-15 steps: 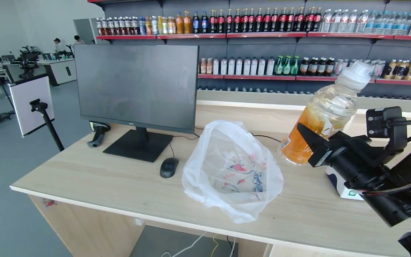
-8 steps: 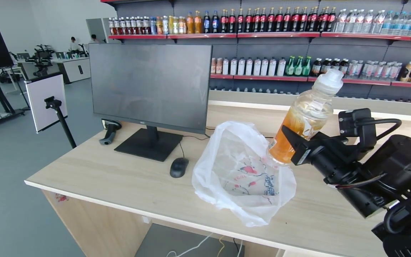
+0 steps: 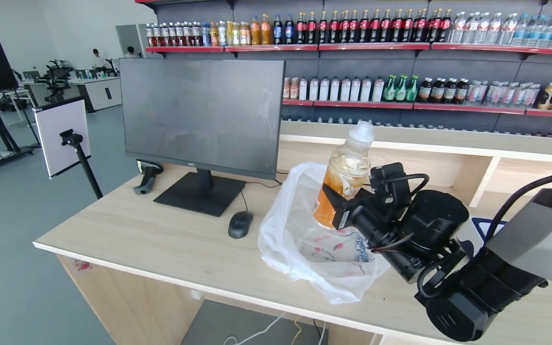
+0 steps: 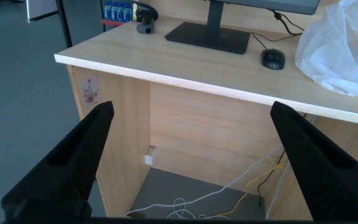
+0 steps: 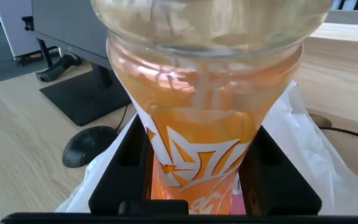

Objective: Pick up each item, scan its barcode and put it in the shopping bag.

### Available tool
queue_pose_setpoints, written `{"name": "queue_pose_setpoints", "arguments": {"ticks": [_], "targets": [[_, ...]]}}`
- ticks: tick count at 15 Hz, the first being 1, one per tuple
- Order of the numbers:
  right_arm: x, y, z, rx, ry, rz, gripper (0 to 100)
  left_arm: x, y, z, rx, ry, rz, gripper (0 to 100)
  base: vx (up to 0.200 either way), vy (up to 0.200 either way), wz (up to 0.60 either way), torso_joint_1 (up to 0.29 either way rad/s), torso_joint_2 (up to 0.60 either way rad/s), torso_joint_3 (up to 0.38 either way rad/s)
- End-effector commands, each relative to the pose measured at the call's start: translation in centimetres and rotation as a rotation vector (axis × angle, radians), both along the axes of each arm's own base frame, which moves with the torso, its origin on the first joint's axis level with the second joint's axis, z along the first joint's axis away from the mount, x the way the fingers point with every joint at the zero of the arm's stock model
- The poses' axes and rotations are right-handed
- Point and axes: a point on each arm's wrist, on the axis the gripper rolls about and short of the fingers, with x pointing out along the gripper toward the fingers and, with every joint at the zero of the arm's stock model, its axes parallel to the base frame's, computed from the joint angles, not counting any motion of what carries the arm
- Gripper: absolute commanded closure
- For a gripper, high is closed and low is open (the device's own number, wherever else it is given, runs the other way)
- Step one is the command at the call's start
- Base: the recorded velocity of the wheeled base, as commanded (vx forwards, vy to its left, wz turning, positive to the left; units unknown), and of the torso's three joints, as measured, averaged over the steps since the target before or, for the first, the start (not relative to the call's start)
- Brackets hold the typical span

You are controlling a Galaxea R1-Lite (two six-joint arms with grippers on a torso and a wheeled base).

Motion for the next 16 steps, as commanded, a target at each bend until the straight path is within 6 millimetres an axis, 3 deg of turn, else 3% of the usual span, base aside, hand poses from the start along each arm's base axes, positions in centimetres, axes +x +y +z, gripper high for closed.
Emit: {"name": "queue_pose_setpoints", "arguments": {"ticks": [1,7,16], "targets": [[1.0,0.9,-2.1,-0.021,0.036,0.007,100,0.0,0.0,0.0,0.000,0.000,-0.001,0,0.000,0.000,0.00,0.000,0.00,0.000],[2.1,2.5,-3.9,-0.011,0.055,0.030,100,0.0,0.0,0.0,0.000,0.000,-0.001,0,0.000,0.000,0.00,0.000,0.00,0.000],[3.4,3.3,-4.8,-0.003,0.044,0.028,100,0.0,0.0,0.0,0.000,0.000,-0.001,0,0.000,0.000,0.00,0.000,0.00,0.000]]}}
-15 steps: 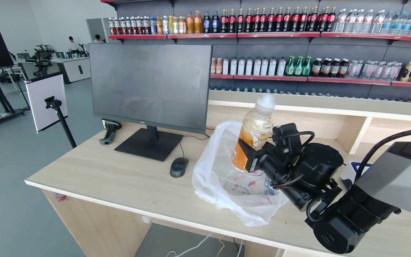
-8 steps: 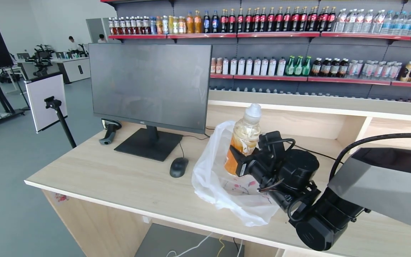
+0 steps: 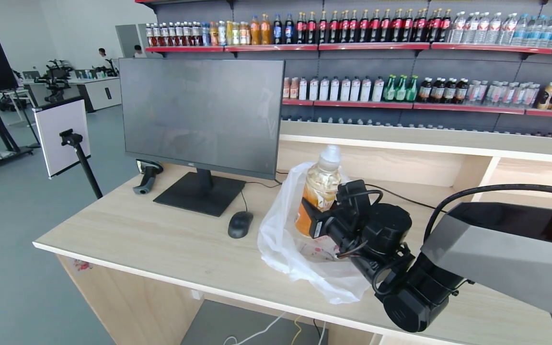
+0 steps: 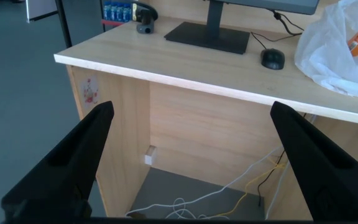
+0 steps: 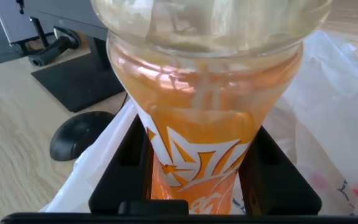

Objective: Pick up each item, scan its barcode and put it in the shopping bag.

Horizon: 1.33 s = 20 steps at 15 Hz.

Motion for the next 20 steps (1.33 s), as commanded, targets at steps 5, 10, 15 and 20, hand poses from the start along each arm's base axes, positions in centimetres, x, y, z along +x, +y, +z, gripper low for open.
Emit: {"name": "queue_pose_setpoints", "arguments": {"ticks": [5,10,15,20], "targets": [[0.3,0.2,-0.4,0.018,0.009,0.004,100,0.0,0.0,0.0,0.000,0.000,0.000,0,0.000,0.000,0.00,0.000,0.00,0.000],[0.2,0.2,-0.6,0.015,0.016,0.007,100,0.0,0.0,0.0,0.000,0.000,0.002,0,0.000,0.000,0.00,0.000,0.00,0.000],[0.4,0.3,-0.6,0.029,0.018,0.005,100,0.0,0.0,0.0,0.000,0.000,0.002,0,0.000,0.000,0.00,0.000,0.00,0.000],[0.2,0.1,-1.9,0.004,0.056,0.001,100,0.0,0.0,0.0,0.000,0.000,0.000,0,0.000,0.000,0.00,0.000,0.00,0.000]]}}
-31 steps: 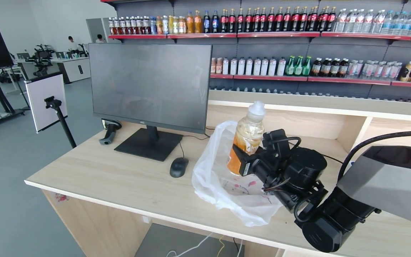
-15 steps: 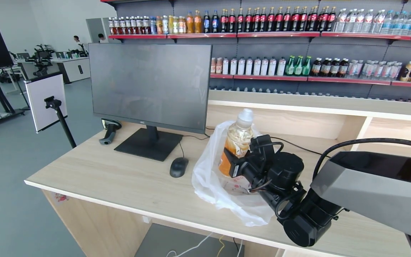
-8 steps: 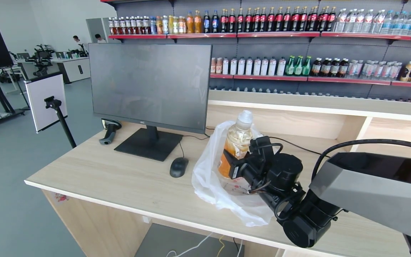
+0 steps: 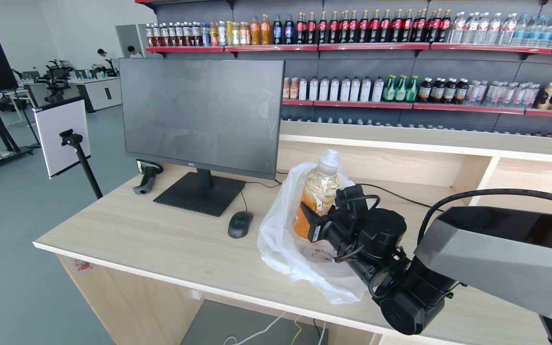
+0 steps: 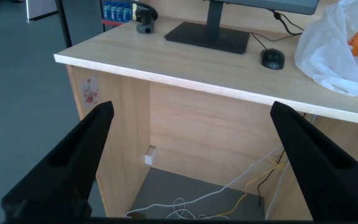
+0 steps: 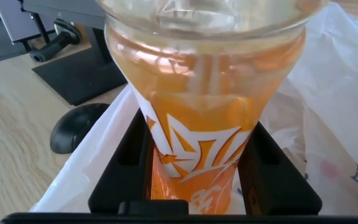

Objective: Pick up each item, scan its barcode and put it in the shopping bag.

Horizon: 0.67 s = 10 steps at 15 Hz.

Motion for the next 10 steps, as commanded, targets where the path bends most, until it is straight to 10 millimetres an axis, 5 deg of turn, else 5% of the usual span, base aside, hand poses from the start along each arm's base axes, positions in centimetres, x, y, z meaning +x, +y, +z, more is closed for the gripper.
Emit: {"name": "queue_pose_setpoints", "arguments": {"ticks": [1,10], "targets": [[-0.02,-0.04,-0.73,-0.014,0.022,-0.001,100,0.00,0.00,0.00,0.000,0.000,0.000,0,0.000,0.000,0.00,0.000,0.00,0.000],[0.04,-0.14,-0.73,-0.015,0.021,-0.004,100,0.00,0.00,0.00,0.000,0.000,0.000,0,0.000,0.000,0.00,0.000,0.00,0.000]]}}
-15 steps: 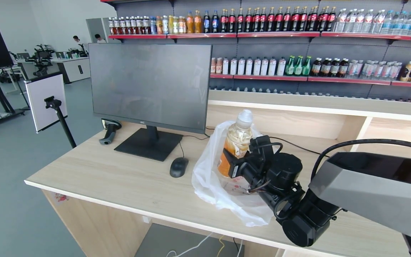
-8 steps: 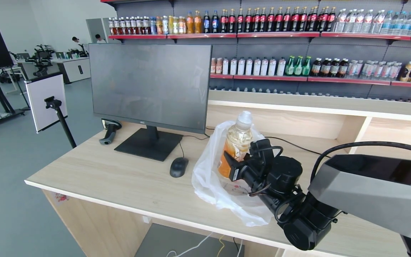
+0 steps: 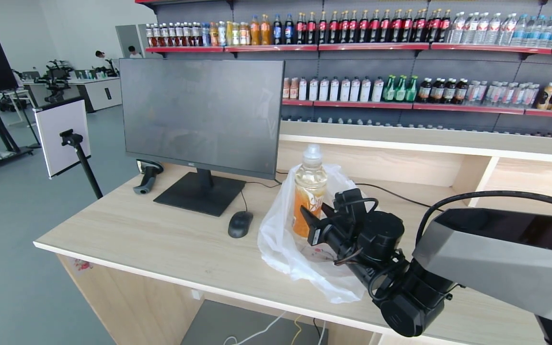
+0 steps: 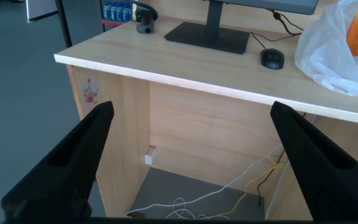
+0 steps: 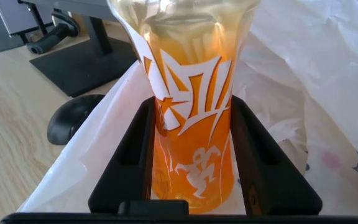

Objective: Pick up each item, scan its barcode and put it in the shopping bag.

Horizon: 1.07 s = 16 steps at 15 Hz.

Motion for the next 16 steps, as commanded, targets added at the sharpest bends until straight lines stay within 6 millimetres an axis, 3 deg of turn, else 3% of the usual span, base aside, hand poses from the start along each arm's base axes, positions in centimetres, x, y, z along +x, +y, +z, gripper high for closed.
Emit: {"name": "queue_pose_setpoints", "arguments": {"ticks": [1,5,6,12,15,16], "targets": [[0.0,0.0,0.0,0.001,-0.002,0.000,100,0.0,0.0,0.0,0.000,0.000,0.002,0,0.000,0.000,0.00,0.000,0.00,0.000],[0.0,0.0,0.1,0.002,-0.004,0.000,100,0.0,0.0,0.0,0.000,0.001,0.000,0,0.000,0.000,0.00,0.000,0.00,0.000],[0.0,0.0,0.1,0.003,-0.005,0.000,0,0.0,0.0,0.0,0.000,0.000,0.002,0,0.000,0.000,0.00,0.000,0.00,0.000],[-1.0,-0.6,1.8,0.012,-0.019,-0.002,0,0.0,0.0,0.0,0.000,0.000,0.002,0,0.000,0.000,0.00,0.000,0.00,0.000],[-3.4,-1.9,4.0,0.014,-0.022,0.003,0,0.0,0.0,0.0,0.000,0.000,0.002,0,0.000,0.000,0.00,0.000,0.00,0.000],[-5.3,-2.4,5.1,0.010,-0.023,0.023,0,0.0,0.0,0.0,0.000,0.000,0.000,0,0.000,0.000,0.00,0.000,0.00,0.000]]}}
